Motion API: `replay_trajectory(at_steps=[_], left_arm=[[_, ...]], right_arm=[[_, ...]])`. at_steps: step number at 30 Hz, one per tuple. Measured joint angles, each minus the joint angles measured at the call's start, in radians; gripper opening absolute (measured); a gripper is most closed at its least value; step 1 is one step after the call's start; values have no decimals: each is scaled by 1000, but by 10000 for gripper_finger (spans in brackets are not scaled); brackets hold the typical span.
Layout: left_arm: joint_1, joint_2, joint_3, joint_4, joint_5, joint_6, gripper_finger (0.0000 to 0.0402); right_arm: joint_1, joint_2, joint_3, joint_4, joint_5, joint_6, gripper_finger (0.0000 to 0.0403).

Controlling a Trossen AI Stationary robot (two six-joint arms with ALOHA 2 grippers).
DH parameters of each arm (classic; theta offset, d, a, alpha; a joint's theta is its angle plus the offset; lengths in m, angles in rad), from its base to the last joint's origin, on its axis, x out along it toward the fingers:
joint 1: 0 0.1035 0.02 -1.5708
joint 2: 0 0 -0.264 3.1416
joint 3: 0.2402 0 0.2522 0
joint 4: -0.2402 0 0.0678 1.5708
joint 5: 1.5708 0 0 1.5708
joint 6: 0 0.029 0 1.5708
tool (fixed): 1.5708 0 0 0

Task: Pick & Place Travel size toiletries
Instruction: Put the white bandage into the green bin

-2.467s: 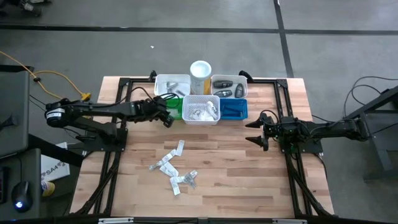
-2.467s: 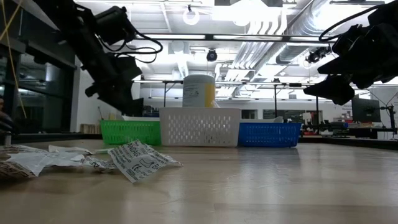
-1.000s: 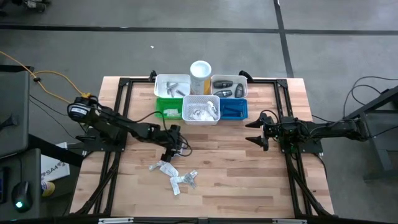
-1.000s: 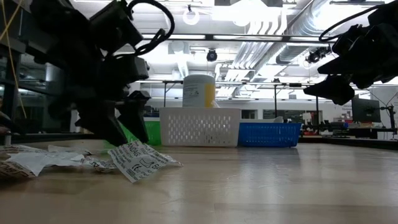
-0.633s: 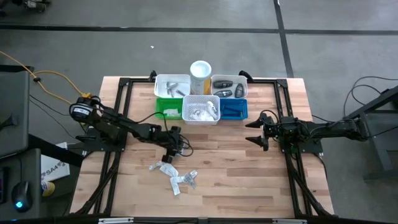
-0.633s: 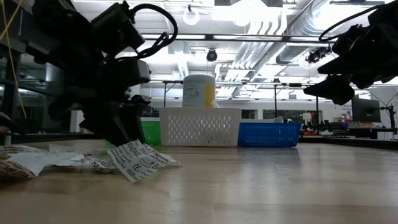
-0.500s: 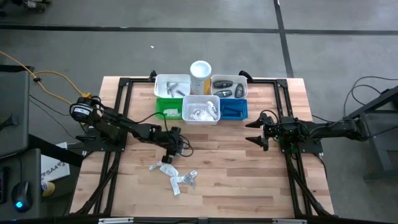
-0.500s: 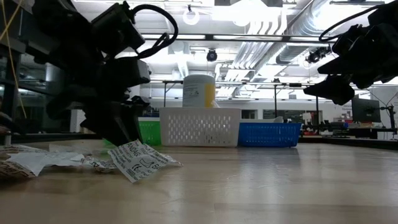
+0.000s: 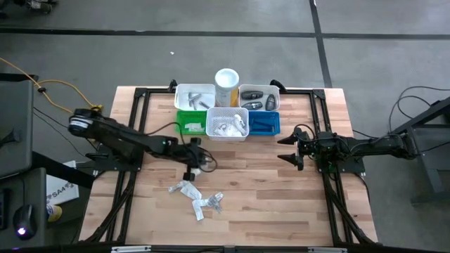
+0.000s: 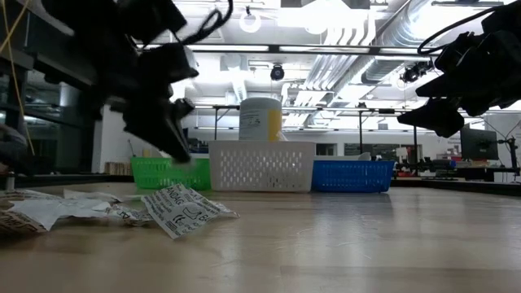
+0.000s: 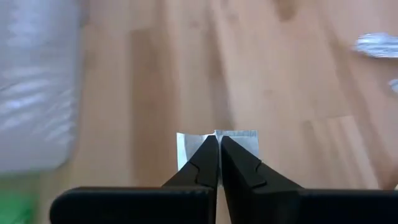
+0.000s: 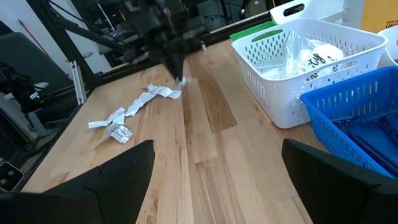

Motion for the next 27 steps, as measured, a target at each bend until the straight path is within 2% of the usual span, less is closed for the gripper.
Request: replay_trajectory(at_steps=[2, 5, 10, 15, 21, 24, 27], left_arm=[[0, -50, 3, -62, -82, -22, 5], [5, -125, 4, -123, -260, -75, 6], [84, -179, 5, -182, -511, -303, 6], [215, -163, 6, -168, -496, -470, 6], [315, -108, 6, -164, -470, -535, 10], [333, -84, 6, -163, -452, -533, 36], [341, -74, 6, -161, -450, -522, 83]], right_arm=[[0, 0, 0, 0, 0, 0, 346], [0, 0, 0, 0, 0, 0, 346], [0, 0, 0, 0, 0, 0, 346], [0, 0, 0, 0, 0, 0, 346], [0, 0, 0, 0, 0, 0, 346], [0, 0, 0, 0, 0, 0, 346], [0, 0, 0, 0, 0, 0, 346]])
